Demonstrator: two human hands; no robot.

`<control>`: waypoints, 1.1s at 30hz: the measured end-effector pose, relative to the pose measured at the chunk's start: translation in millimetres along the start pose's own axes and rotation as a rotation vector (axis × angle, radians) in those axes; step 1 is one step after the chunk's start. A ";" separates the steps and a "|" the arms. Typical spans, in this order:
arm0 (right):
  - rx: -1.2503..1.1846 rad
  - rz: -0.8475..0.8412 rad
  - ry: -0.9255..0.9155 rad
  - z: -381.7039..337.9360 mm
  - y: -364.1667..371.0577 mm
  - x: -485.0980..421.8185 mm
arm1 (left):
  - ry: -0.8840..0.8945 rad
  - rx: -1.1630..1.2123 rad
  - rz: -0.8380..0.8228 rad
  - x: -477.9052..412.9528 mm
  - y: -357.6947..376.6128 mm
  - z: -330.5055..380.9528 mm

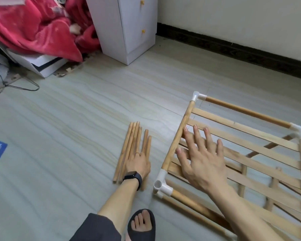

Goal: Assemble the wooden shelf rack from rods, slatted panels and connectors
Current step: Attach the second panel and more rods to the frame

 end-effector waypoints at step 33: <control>-1.787 0.388 0.396 37.1 -148.5 54.6 | 0.444 1.452 -0.115 146.3 -294.3 157.1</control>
Point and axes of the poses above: each hand's wrist, its own x-axis away from the middle knuckle, its own y-axis out of the palm, z = x × y, the point moved 9 cm from there along -x, towards the middle knuckle, and after that the axes turned 3 degrees about z, right-handed, at the moved point
